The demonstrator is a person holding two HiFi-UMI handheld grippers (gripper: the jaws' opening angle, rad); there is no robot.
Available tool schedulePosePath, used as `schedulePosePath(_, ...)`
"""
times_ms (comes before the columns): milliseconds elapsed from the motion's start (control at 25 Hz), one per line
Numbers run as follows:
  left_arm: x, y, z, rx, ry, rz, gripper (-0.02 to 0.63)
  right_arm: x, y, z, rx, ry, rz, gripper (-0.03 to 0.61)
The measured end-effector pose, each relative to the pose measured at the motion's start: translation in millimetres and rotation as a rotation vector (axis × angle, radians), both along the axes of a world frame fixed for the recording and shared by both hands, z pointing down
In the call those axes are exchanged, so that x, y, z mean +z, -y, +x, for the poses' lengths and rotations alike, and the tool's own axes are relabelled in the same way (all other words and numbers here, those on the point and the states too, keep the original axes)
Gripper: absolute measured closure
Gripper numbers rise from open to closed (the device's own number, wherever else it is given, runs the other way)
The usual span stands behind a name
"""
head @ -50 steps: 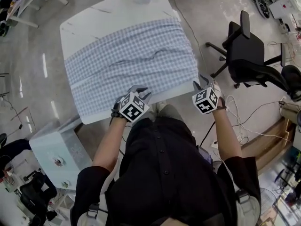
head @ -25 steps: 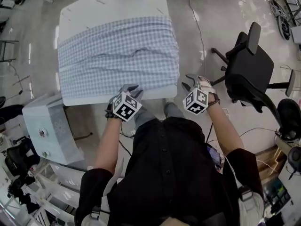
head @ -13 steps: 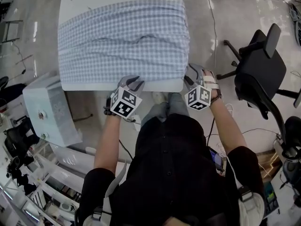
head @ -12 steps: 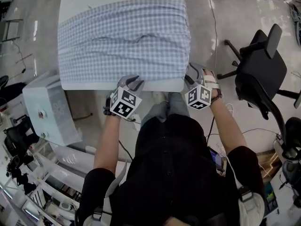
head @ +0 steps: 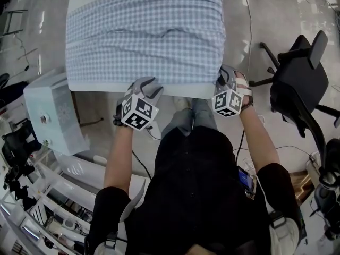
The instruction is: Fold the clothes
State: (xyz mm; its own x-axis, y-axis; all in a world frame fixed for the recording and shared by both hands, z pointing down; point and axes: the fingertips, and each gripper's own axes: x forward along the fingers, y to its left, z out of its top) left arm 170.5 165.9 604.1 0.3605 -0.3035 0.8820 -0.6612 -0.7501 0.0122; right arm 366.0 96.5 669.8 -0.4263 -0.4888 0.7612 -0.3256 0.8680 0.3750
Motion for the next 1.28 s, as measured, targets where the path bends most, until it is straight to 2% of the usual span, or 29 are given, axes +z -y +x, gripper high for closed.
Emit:
schedulePosePath(80, 0.4, 1.6, -3.0, 0.014, 0.006, 0.006, 0.439, -6.3, 3.0, 2.1, 0.022, 0.005, 0.008, 0.532)
schedulePosePath(200, 2.1, -1.3, -2.1, 0.052, 0.019, 0.024, 0.434, -21.5, 1.8, 10.7, 0.052, 0.024, 0.003, 0.555)
schedulePosePath(600, 5.8, 4.6, 15.3, 0.153, 0.003, 0.047, 0.422, -95.3, 2.2, 26.6, 0.090, 0.015, -0.014, 0.557)
schedulePosePath(880, 3.9, 6.1, 10.6, 0.159, -0.004, 0.051, 0.422, -143.1, 2.5, 18.9, 0.096, 0.020, -0.019, 0.555)
schedulePosePath(1280, 2.5, 17.4, -7.1, 0.160, -0.012, 0.067, 0.437, -181.5, 4.7, 9.1, 0.119, 0.033, -0.006, 0.555)
